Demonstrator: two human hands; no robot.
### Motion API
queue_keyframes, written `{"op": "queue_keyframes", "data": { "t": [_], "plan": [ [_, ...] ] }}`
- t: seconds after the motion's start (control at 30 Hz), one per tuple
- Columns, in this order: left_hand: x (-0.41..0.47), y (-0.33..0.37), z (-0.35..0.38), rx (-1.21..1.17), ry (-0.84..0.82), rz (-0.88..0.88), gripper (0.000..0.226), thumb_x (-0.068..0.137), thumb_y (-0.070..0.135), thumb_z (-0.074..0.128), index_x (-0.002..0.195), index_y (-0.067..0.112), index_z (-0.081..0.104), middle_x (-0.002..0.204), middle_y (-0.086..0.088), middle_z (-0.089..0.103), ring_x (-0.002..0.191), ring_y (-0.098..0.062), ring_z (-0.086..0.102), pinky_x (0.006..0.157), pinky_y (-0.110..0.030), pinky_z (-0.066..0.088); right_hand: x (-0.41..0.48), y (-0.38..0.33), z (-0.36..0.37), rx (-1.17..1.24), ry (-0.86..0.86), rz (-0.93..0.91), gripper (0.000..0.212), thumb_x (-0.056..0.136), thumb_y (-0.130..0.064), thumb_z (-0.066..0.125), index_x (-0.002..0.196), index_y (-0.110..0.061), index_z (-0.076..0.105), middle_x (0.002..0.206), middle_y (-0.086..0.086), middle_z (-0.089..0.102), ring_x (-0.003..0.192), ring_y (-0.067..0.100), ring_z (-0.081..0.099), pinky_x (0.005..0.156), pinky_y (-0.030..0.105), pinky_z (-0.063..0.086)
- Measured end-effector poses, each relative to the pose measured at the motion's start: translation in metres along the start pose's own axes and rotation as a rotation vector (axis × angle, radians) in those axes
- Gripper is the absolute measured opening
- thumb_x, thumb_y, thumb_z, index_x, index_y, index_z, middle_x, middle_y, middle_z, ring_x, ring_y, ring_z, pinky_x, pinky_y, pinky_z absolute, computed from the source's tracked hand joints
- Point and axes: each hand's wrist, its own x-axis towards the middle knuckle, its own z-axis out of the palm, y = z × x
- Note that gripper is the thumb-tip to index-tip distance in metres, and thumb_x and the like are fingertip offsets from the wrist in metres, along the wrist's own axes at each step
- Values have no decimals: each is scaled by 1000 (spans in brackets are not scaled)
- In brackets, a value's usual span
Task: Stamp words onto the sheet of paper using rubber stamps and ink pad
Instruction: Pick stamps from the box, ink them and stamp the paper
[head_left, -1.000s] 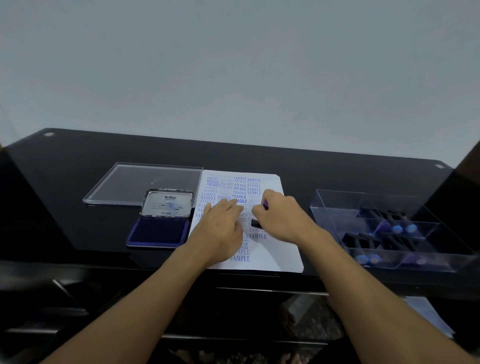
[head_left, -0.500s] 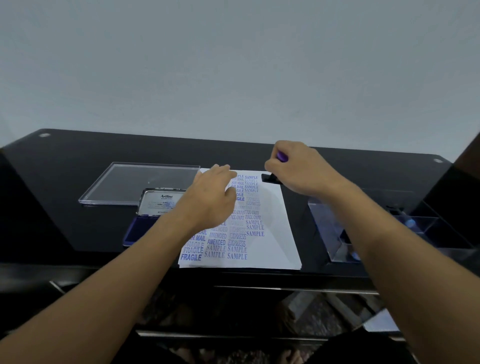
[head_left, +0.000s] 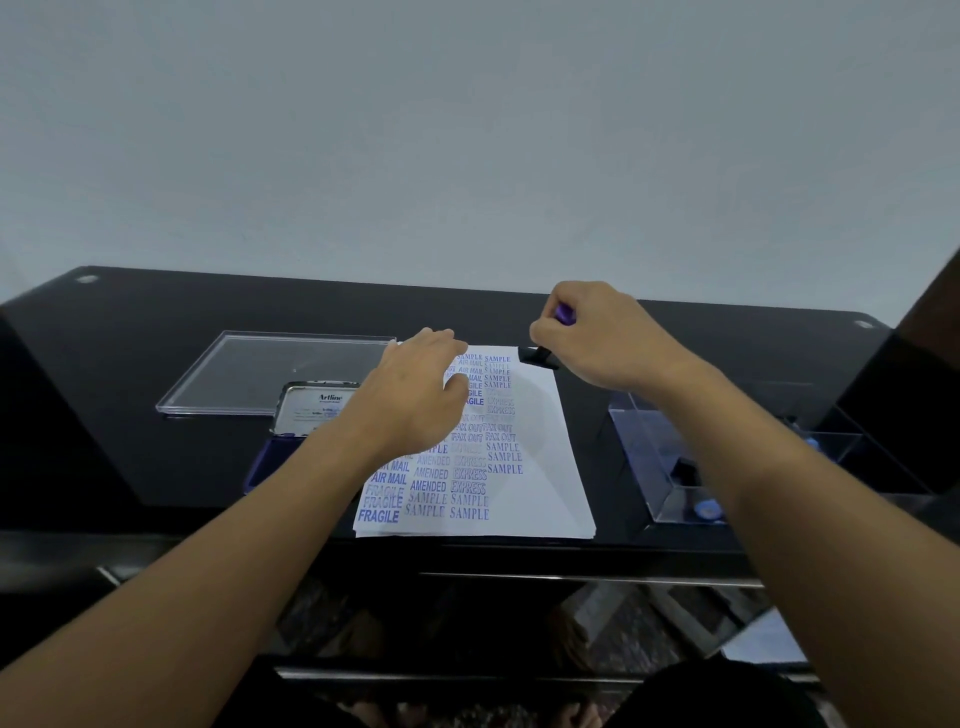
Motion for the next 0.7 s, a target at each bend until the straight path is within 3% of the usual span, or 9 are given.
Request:
{"op": "queue_keyframes", "data": {
  "t": [0.33,0.5,0.63,0.7],
  "plan": [
    [-4,9,-13,-98,22,-25,45,104,27,39,150,22,38,160,6,29,149,-14,20,123,-40,13,-9,2,-16,-5,5,26,16,93,-29,56,90,-14,60,80,-5,58,71,13,53,58,26,37],
    [-4,26,-26,-284,46,-27,43,103,27,45,146,24,45,153,10,40,137,-11,39,100,-23,29,-20,17,-39,-21,28,48,17,95,-30,56,94,-14,61,82,-4,58,72,14,53,60,27,38],
    [2,48,-33,-318,60,17,43,102,29,45,145,25,46,149,11,45,121,-5,46,89,-17,34,-32,36,-60,-22,69,43,11,97,-24,54,93,-18,61,87,-3,62,76,15,55,62,27,41],
    [6,63,-35,-307,65,52,43,102,29,45,144,24,46,149,10,45,125,-7,46,90,-17,33,-37,47,-71,-28,92,56,11,97,-25,54,91,-19,61,88,-2,64,77,15,56,61,27,41]
  ]
}}
